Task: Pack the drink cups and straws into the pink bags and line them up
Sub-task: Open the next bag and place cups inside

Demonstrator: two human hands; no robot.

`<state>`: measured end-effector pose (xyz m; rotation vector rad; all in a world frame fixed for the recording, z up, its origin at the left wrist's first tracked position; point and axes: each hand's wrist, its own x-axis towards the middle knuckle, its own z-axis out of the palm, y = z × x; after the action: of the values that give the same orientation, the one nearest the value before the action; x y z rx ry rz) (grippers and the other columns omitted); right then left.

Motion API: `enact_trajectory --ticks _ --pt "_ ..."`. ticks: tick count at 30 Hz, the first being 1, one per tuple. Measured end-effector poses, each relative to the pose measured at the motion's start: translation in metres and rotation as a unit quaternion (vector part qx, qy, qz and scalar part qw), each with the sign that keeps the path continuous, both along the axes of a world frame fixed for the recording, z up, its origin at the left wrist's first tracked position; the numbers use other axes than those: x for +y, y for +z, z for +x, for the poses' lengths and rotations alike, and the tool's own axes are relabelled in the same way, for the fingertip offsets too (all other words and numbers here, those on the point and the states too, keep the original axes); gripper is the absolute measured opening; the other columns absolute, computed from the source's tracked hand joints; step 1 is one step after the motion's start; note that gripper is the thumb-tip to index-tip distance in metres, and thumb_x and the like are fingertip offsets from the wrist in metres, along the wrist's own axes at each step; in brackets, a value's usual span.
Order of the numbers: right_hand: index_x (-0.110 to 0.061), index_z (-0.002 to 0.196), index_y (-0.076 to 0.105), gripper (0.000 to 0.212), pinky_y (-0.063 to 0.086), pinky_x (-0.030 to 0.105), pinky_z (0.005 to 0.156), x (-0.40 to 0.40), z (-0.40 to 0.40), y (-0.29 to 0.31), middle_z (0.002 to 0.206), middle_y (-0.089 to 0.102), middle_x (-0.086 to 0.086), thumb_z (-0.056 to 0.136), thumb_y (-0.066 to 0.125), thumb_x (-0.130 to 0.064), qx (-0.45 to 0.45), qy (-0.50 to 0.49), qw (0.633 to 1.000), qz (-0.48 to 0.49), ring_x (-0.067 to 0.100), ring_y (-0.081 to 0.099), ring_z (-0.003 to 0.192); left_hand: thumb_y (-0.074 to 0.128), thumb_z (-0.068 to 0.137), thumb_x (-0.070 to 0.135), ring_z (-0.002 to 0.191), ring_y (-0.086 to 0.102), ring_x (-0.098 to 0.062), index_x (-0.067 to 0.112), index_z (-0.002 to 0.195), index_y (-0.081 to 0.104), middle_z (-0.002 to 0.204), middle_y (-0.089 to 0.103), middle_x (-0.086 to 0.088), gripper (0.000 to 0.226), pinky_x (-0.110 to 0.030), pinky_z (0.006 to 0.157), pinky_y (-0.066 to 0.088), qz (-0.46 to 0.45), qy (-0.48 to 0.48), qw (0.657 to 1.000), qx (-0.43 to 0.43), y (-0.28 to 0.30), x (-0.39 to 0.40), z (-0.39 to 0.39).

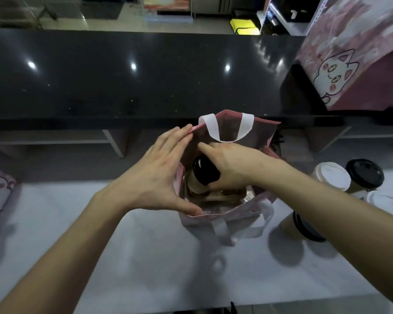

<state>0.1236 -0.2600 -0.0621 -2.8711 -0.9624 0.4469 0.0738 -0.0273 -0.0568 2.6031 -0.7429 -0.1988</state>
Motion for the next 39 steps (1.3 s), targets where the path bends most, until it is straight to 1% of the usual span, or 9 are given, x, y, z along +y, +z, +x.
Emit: enact_trajectory --ticks 9,17,20,23,27,29,32,36,39 --pt "-0.027 0.158 0.04 0.097 0.051 0.037 0.08 0.026 0.027 -0.027 0.141 0.058 0.004 0.079 0.091 -0.049 0.042 0.028 0.995 -0.08 0.03 0.064 0.113 0.071 0.059 0.1 0.163 -0.022 0.0 0.027 0.175 -0.005 0.177 -0.02 0.024 0.157 -0.035 0.132 0.009 0.014 -0.003 1.0 0.007 -0.001 0.004 0.005" --pt "-0.025 0.156 0.042 0.09 0.055 0.04 0.089 0.037 0.016 -0.026 0.133 0.062 0.006 0.082 0.089 -0.049 0.017 0.057 0.993 -0.099 0.025 0.057 0.098 0.074 0.061 0.098 0.163 -0.024 -0.001 0.026 0.175 -0.006 0.176 -0.024 0.025 0.156 -0.034 0.132 0.008 0.021 -0.004 1.0 0.013 -0.001 0.002 0.011" --pt "-0.024 0.16 0.04 0.096 0.053 0.037 0.092 0.034 0.009 -0.017 0.14 0.061 0.005 0.083 0.09 -0.052 0.029 0.038 0.994 -0.1 0.028 0.063 0.113 0.074 0.066 0.093 0.163 -0.023 0.0 0.026 0.175 0.001 0.177 -0.021 0.024 0.148 -0.034 0.132 0.008 0.024 -0.001 1.0 0.013 0.003 0.002 0.009" --pt "-0.026 0.161 0.044 0.086 0.055 0.039 0.101 0.018 -0.002 0.01 0.147 0.061 0.002 0.089 0.083 -0.052 0.063 -0.028 0.997 -0.024 0.026 0.063 0.125 0.08 0.075 0.077 0.165 -0.008 -0.001 0.027 0.17 0.03 0.181 -0.001 0.019 0.119 -0.033 0.132 0.016 -0.016 0.015 1.0 -0.013 0.01 0.002 0.007" --pt "-0.033 0.146 0.061 0.045 0.057 0.036 0.099 -0.022 -0.029 0.052 0.131 0.071 -0.007 0.103 0.069 -0.043 0.059 -0.116 0.987 0.094 0.014 0.068 0.116 0.085 0.087 0.048 0.16 0.028 -0.013 0.032 0.133 0.068 0.173 0.032 0.01 0.052 -0.038 0.126 0.034 -0.059 0.02 0.995 -0.081 0.024 -0.004 0.008" --pt "-0.035 0.128 0.073 0.024 0.06 0.032 0.095 -0.05 -0.049 0.067 0.117 0.075 -0.014 0.105 0.066 -0.031 0.028 -0.169 0.97 0.175 0.007 0.071 0.106 0.082 0.089 0.046 0.151 0.043 -0.015 0.029 0.123 0.073 0.164 0.044 0.008 0.04 -0.041 0.12 0.044 -0.081 0.005 0.989 -0.121 0.032 -0.016 0.01" --pt "-0.028 0.11 0.08 0.029 0.061 0.033 0.091 -0.093 -0.077 0.074 0.102 0.079 -0.013 0.101 0.061 -0.008 -0.045 -0.246 0.923 0.293 0.006 0.075 0.095 0.076 0.091 0.05 0.141 0.051 -0.012 0.028 0.121 0.074 0.151 0.054 0.009 0.037 -0.04 0.113 0.051 -0.091 -0.03 0.983 -0.154 0.044 -0.048 0.014" --pt "-0.028 0.115 0.078 0.033 0.058 0.037 0.099 -0.152 -0.098 0.047 0.108 0.078 -0.013 0.098 0.058 -0.008 -0.064 -0.33 0.914 0.228 0.009 0.073 0.102 0.071 0.093 0.053 0.12 0.057 -0.009 0.029 0.123 0.072 0.139 0.058 0.008 0.039 -0.039 0.102 0.057 -0.071 -0.086 0.981 -0.157 0.051 -0.103 0.017" --pt "-0.029 0.143 0.064 0.054 0.049 0.031 0.109 -0.188 -0.107 0.016 0.14 0.068 -0.006 0.091 0.074 -0.031 0.001 -0.327 0.939 0.104 0.016 0.064 0.129 0.069 0.094 0.055 0.122 0.059 -0.013 0.028 0.125 0.072 0.136 0.06 0.009 0.041 -0.041 0.1 0.056 -0.048 -0.113 0.98 -0.155 0.048 -0.141 0.015"
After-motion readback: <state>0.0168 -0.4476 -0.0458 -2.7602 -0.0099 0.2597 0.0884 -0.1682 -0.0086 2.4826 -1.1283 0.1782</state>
